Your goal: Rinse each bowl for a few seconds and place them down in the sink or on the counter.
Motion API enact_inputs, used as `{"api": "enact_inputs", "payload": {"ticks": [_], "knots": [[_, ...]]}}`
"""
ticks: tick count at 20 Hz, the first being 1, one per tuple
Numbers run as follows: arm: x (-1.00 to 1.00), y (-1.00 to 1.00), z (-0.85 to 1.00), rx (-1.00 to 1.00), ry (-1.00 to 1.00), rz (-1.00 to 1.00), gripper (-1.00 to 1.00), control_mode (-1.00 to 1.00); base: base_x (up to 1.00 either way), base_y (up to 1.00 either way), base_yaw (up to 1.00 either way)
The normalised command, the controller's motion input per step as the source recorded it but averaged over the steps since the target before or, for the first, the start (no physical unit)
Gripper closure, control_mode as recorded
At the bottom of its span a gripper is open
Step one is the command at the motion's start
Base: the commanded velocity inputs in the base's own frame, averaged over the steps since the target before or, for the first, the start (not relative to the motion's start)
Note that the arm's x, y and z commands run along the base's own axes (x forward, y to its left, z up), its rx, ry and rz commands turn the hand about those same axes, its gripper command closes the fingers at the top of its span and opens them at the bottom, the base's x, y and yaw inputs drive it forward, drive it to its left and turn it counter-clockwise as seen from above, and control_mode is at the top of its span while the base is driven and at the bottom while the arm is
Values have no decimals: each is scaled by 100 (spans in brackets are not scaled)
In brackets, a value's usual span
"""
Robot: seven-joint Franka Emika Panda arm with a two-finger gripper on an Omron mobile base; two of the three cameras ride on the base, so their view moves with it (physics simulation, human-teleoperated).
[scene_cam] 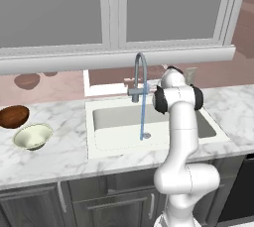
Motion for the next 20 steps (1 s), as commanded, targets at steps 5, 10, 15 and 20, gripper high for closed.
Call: {"api": "enact_inputs", "payload": {"ticks": [5, 10, 15, 20], "knots": [[-24, -41, 29, 15, 1, 0, 100, -100, 0, 0, 0], [-16, -21, 50, 7, 5, 0, 100, -100, 0, 0, 0], [-28, -21, 37, 5, 13, 0, 100, -100, 0, 0, 0], [-49, -19, 31, 1, 31, -2, 100, -100, 0, 0, 0]]}}
